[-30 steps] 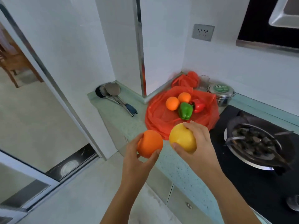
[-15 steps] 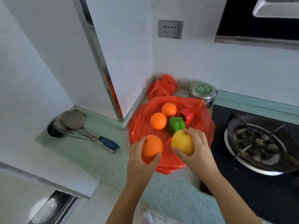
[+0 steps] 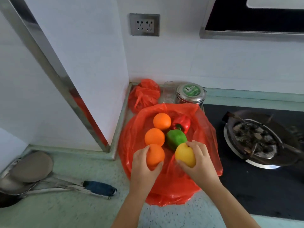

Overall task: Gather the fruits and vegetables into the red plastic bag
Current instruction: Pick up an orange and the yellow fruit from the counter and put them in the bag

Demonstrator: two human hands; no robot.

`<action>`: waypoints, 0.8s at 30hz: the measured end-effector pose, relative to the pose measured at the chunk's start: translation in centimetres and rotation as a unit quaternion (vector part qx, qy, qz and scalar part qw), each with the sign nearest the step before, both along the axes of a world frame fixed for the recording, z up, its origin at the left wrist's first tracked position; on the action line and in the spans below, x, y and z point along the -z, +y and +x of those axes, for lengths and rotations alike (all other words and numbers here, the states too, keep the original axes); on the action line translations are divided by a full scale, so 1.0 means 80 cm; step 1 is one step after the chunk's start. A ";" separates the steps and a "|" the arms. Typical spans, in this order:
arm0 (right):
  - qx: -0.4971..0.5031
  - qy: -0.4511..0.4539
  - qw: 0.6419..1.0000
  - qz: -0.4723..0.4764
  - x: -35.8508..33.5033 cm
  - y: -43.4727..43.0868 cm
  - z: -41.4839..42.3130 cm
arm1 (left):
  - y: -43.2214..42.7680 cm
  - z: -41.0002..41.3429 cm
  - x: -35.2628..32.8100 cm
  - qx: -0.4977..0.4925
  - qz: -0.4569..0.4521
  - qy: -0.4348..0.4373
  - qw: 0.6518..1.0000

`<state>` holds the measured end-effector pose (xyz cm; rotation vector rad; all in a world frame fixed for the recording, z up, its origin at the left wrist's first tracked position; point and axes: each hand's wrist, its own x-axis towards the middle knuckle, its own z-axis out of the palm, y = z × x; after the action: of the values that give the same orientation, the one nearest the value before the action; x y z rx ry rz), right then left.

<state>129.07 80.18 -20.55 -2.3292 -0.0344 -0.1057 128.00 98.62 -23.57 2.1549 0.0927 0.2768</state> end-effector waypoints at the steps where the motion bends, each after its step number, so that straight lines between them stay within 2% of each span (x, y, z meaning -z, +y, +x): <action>1: 0.005 0.003 1.000 -0.005 0.005 0.001 0.002 | 0.000 0.006 0.005 0.005 0.002 -0.001 1.000; 7: 0.015 0.024 0.999 -0.022 0.022 0.013 0.018 | 0.001 0.027 0.018 0.032 0.006 0.011 0.999; 18: 0.016 0.055 0.998 -0.040 0.044 0.022 0.030 | -0.004 0.057 0.050 0.093 0.071 0.037 0.992; 24: 0.007 0.068 0.997 -0.047 0.050 0.015 0.035 | -0.008 0.059 0.052 0.088 0.088 0.028 0.992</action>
<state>131.89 81.36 -24.58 -2.4261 0.0458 0.0483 132.72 97.99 -27.72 2.3293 -0.0932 0.1267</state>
